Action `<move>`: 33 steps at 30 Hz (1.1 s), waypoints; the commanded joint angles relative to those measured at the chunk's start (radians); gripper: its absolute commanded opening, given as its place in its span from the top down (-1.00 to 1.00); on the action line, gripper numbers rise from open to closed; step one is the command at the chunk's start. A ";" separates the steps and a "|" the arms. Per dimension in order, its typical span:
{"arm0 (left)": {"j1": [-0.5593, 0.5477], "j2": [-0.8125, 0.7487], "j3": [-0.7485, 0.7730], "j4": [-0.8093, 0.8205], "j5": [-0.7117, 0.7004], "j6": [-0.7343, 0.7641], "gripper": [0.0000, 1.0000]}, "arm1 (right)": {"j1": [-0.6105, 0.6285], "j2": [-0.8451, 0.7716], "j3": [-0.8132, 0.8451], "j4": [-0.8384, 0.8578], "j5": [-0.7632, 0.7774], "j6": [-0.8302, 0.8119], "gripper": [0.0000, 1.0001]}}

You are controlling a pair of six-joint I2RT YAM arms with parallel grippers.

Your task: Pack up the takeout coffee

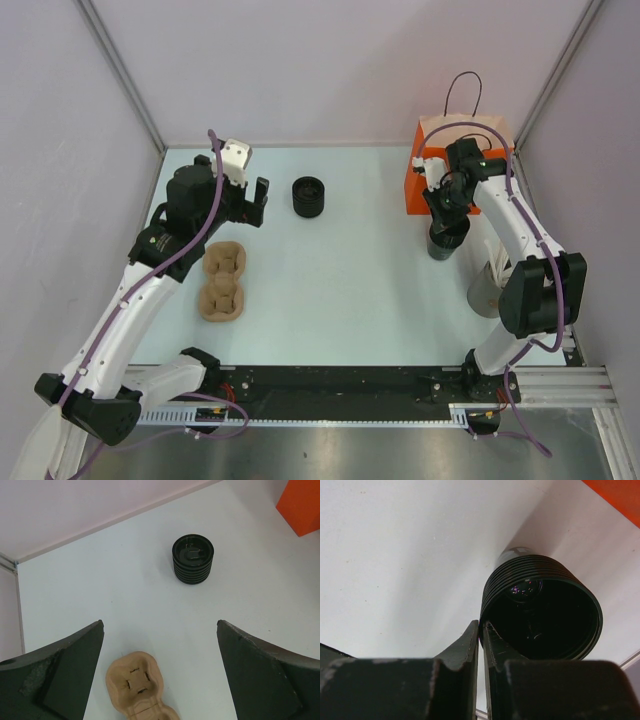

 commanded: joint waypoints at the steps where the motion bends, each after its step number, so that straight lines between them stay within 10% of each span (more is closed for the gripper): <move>1: 0.003 -0.020 -0.009 0.021 0.019 -0.016 -1.00 | 0.005 -0.009 0.036 0.003 0.007 0.004 0.82; 33: 0.003 -0.026 -0.009 0.027 0.010 -0.019 -1.00 | 0.071 -0.050 0.094 0.011 0.172 0.006 1.00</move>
